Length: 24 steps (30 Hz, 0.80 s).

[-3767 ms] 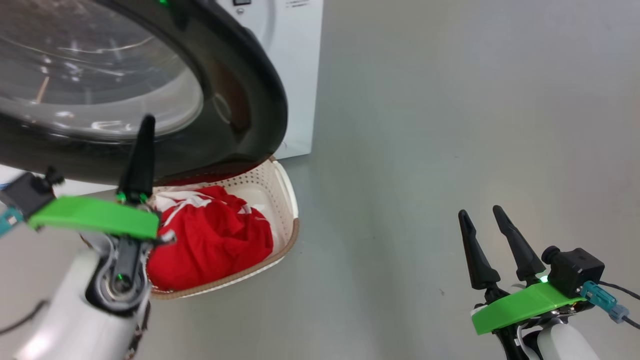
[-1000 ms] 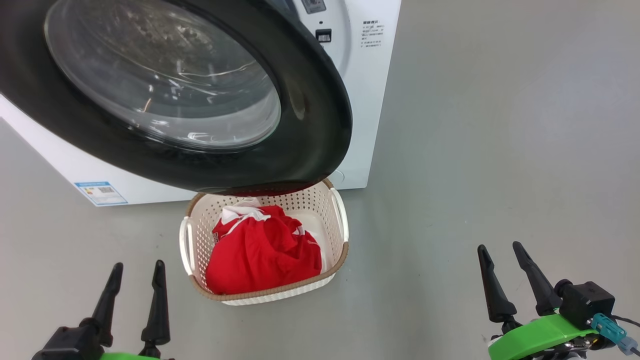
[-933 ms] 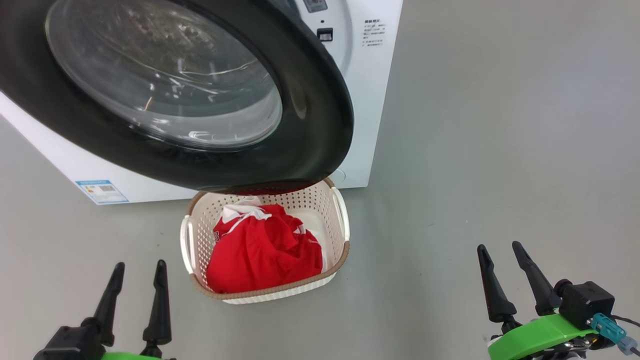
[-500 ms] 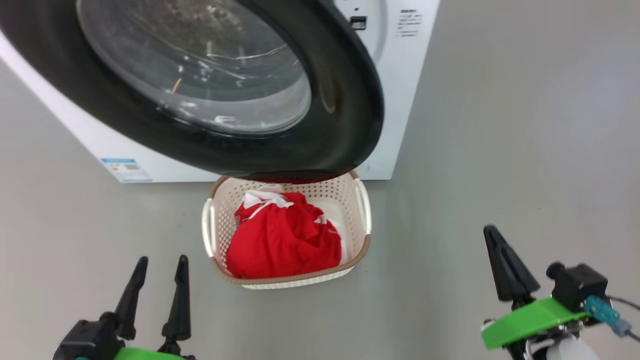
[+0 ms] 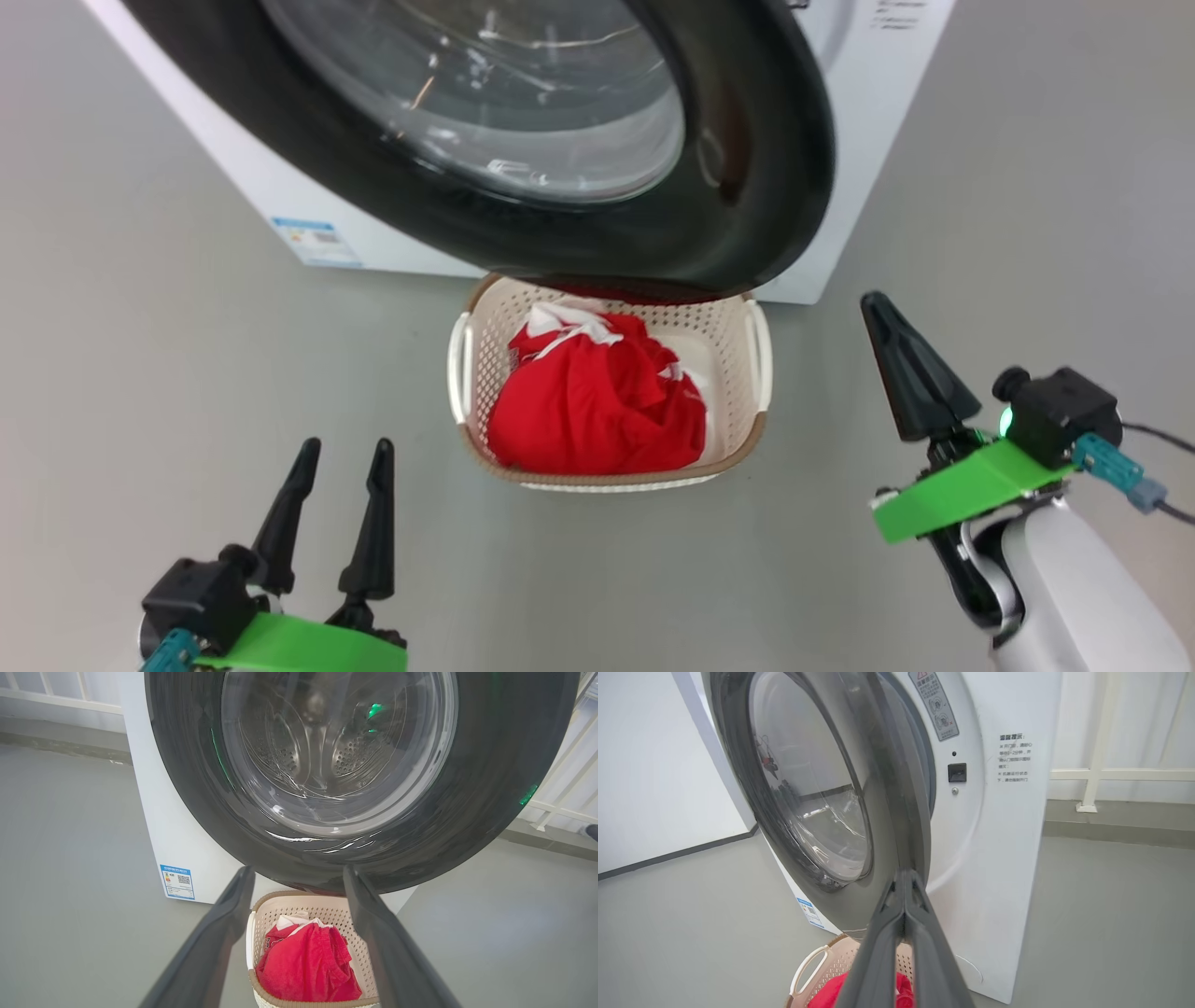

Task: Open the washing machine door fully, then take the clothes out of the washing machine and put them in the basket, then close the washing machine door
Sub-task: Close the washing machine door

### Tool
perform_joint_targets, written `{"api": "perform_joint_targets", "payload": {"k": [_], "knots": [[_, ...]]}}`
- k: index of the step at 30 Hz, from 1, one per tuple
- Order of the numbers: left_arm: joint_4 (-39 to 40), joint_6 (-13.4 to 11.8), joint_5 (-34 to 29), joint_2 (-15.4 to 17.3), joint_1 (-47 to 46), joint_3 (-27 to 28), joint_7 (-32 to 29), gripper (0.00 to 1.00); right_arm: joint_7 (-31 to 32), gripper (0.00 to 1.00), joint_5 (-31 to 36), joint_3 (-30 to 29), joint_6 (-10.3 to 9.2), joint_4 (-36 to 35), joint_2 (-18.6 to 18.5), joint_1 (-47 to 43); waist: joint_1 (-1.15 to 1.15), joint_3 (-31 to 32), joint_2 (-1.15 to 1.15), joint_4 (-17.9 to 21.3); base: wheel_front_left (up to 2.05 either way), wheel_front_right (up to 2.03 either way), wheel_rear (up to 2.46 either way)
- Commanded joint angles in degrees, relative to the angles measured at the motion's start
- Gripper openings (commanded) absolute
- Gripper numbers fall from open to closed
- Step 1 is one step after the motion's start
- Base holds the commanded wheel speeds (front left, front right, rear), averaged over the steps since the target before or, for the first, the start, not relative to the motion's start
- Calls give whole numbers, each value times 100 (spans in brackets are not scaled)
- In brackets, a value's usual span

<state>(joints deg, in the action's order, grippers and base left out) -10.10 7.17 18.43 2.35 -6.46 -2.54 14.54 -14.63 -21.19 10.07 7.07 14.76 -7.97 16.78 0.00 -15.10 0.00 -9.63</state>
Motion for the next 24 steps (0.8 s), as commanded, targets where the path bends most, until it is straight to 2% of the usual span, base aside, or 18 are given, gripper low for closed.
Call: {"api": "perform_joint_targets", "payload": {"k": [1,8,24], "knots": [[150,32,38,54,-198,139,46,100,-37,0,-62,155,42,-118,-43,172,0,-190,0,-202,0,0,0],[191,9,210,53,-361,-11,46,100,-37,0,-96,357,42,-86,-133,691,0,-481,0,-412,0,0,0],[288,-61,397,53,-695,-287,46,100,-37,0,-118,185,42,-151,-212,1374,0,-1113,0,-610,0,0,0]]}}
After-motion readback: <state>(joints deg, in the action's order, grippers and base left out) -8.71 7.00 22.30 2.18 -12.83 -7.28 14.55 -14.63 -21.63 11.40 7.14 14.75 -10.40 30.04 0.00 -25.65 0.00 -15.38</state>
